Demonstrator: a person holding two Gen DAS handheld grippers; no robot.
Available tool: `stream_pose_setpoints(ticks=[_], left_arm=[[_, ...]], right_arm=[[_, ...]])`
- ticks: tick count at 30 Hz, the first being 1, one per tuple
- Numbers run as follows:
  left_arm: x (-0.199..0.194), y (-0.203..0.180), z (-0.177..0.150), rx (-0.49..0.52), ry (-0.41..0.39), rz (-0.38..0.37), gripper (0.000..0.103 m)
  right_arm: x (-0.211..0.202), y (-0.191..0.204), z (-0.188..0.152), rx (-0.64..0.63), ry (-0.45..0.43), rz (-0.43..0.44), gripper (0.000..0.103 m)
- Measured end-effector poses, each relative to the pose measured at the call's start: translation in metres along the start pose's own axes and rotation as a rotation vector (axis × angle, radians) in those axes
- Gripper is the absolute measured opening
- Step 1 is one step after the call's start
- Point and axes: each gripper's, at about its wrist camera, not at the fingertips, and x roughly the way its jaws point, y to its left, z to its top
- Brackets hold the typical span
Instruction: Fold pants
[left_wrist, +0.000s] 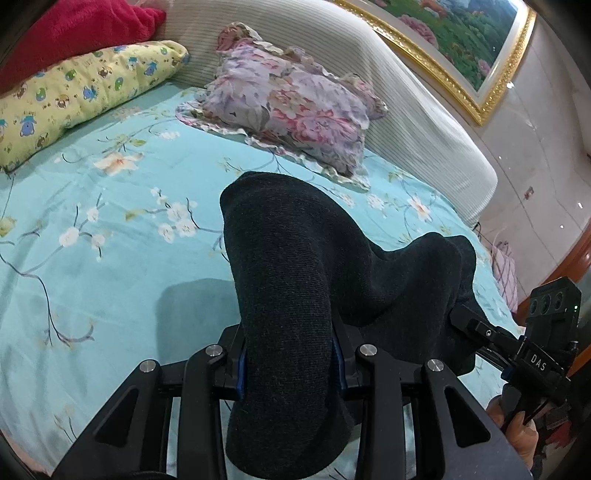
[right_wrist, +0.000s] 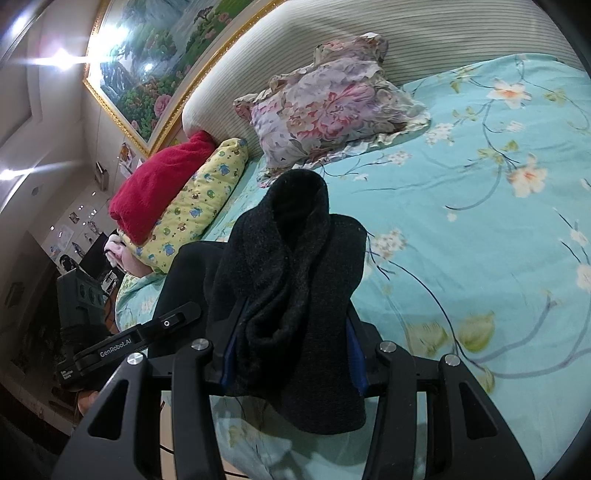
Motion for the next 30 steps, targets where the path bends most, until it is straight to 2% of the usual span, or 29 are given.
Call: stream_pose_setpoints(ticks=[8,22,30], left_arm=[[0.011,0.011,0.025,0.006,-0.025,0.046,0.034],[0.057,0.030,0.074,0.010,-0.031,0.113,0.034],[0.077,0.045,0.078,-0.003,-0.001,0.129,0.034]], right_arm=[[0.034,-0.001,0.025,0.003,0.017,0.026,0.049],[0.102,-0.013,0.076,0.011,0.049,0.022,0.049],[0.128,-0.023,0.080,0.027,0.088,0.007,0.050]])
